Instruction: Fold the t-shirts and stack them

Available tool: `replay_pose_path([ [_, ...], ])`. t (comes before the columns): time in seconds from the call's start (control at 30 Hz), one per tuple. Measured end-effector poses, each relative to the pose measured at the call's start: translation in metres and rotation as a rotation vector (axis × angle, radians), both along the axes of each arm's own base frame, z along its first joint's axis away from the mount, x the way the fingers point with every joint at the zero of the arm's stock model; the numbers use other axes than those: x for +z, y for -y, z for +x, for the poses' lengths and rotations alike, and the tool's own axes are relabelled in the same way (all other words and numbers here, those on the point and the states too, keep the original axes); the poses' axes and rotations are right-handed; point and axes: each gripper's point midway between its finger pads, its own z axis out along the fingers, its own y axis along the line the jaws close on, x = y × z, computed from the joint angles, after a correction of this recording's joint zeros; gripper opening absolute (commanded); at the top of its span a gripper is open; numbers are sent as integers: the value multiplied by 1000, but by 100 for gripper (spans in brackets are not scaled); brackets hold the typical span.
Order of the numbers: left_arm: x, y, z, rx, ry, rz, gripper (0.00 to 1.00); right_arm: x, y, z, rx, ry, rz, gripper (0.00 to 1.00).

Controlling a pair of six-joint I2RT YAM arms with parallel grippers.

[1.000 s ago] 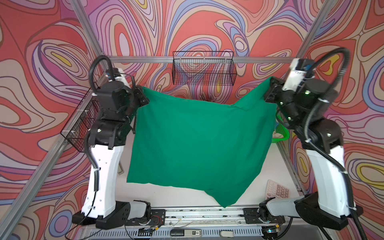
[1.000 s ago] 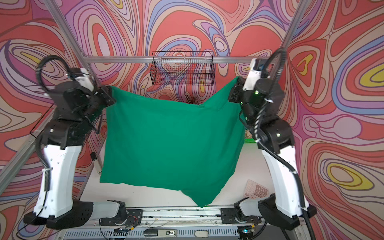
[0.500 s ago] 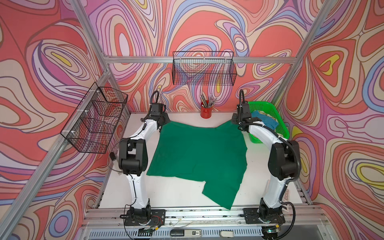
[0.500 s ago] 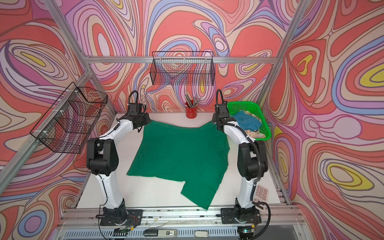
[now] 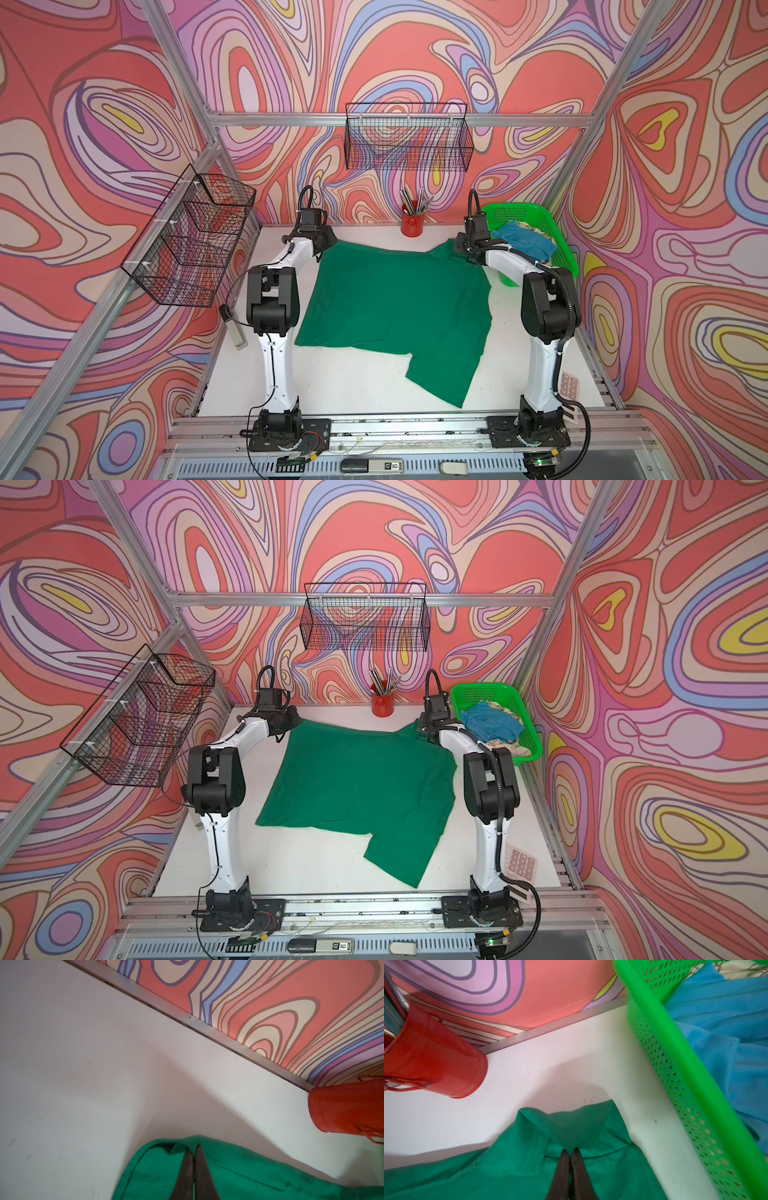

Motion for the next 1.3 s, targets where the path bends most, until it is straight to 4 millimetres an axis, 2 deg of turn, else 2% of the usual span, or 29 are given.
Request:
replay_pose_path([
  [0.13, -7, -5, -6, -5, -18, -29, 0, 14, -4, -7, 22, 3, 30, 0],
  [0.33, -18, -13, -18, -15, -54, -70, 0, 52, -8, -30, 58, 33, 97, 0],
  [0.43, -22, -18, -27, -14, -75, -85, 0, 60, -10, -39, 74, 33, 122, 0],
  [0.53, -22, -21, -33, -12, -82, -95, 0, 56, -13, -45, 90, 11, 135, 0],
  [0.77, -18, -20, -37, -28, -92, -120, 0, 31, -16, -73, 115, -87, 161, 0],
  [0.93, -21, -18, -46, -38, -129, -125, 0, 39, -19, -89, 130, -94, 185, 0],
  [1.1, -28, -18, -55, -38, -176, -119, 0, 51, -19, -96, 137, -72, 195, 0],
  [1.3, -33, -18, -61, -38, -207, -119, 0, 28, -19, -110, 139, -130, 201, 0],
])
